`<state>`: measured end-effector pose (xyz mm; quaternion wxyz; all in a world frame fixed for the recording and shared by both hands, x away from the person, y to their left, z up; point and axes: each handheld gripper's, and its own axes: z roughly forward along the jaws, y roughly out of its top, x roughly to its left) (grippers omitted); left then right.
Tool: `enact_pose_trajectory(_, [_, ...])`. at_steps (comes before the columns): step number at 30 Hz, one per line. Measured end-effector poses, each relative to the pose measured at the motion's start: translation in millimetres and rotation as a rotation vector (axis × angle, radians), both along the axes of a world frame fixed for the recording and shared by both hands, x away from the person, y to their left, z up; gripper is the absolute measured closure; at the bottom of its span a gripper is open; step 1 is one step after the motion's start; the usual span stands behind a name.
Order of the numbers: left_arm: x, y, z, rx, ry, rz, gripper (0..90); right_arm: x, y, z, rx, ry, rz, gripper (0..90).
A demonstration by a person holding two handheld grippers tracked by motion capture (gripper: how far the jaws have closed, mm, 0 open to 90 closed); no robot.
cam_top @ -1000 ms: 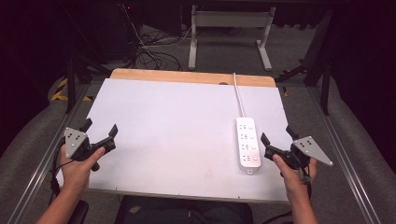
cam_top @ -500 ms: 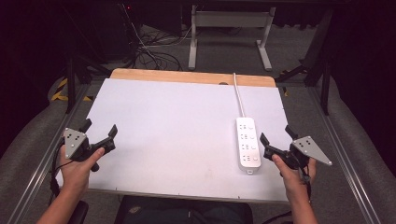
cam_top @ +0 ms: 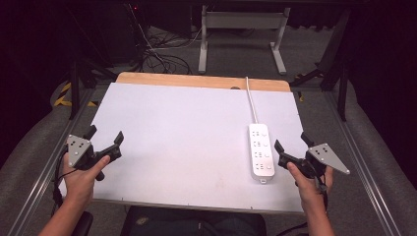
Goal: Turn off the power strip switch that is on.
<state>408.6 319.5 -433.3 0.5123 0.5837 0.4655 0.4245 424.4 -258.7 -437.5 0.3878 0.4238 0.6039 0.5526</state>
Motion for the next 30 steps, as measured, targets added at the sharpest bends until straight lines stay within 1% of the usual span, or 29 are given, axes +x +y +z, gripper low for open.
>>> enact_pose_trajectory(6, [0.8, -0.5, -0.2, -0.004, 0.001, -0.001, 10.9, 0.8, -1.1, -0.7, -0.006, 0.003, -0.017, 7.3])
enact_pose_trajectory(10, [0.1, 0.0, -0.2, -0.005, 0.000, -0.001, 10.9, 1.0, -1.3, -0.6, -0.001, 0.003, -0.019, 7.5])
enact_pose_trajectory(18, [-0.8, 0.1, 0.0, -0.005, 0.000, -0.002, 11.1, 0.3, 0.3, -0.1, -0.004, 0.000, -0.012, 7.7])
enact_pose_trajectory(30, [2.0, -0.4, -0.6, -0.005, 0.006, -0.001, 11.1, 2.8, -0.8, -2.4, -0.006, 0.010, -0.011, 7.7])
